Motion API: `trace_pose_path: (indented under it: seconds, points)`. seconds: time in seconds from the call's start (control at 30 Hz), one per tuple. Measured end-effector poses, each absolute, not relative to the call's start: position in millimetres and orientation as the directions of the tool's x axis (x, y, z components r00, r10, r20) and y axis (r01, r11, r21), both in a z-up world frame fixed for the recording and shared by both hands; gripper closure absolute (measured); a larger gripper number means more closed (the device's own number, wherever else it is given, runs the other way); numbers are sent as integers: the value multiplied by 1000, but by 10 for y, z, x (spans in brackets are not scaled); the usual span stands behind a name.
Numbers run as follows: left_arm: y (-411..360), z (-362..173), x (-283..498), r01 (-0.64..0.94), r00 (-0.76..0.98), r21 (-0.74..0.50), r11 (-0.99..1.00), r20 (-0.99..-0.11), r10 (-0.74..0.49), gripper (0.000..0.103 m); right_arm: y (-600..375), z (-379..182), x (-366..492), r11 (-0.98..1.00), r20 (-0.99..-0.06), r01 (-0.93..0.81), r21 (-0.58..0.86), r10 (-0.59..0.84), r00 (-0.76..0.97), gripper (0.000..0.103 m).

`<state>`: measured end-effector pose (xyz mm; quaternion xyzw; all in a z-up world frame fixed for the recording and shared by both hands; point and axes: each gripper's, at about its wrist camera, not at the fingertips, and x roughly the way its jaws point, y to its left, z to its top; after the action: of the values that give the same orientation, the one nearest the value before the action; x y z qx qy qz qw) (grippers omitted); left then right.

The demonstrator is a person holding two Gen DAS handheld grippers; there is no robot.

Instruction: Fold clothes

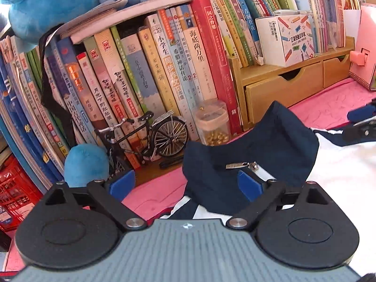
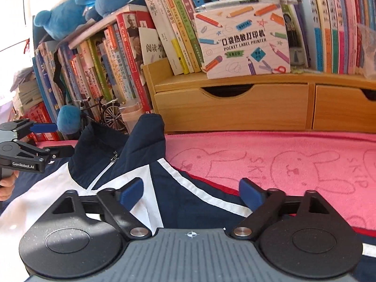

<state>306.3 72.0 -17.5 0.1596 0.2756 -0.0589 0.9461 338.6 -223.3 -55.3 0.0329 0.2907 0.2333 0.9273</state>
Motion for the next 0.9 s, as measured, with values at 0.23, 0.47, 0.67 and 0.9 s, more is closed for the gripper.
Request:
trace_pose_path:
  seconds: [0.23,0.47,0.67,0.9]
  points:
    - [907,-455,3297,193,801,290,937,-599,20,0,-1750,-504,3651,838,-627,-541,66,457,631,5]
    - [895,-468,3282,243,807,273,931,-589,-38,29,-1601,-607,3673,840,-635,-539,68,453,626,37]
    - [617,-528,3065,144,884,414,899,-462,71,103,-1572,-543,3610,871,-612,-476,118,442,656,78]
    - [919,-435,3378,149,824,239,960,-566,13,102,-1497,-445,3719,908,-580,-419,27,355,733,84]
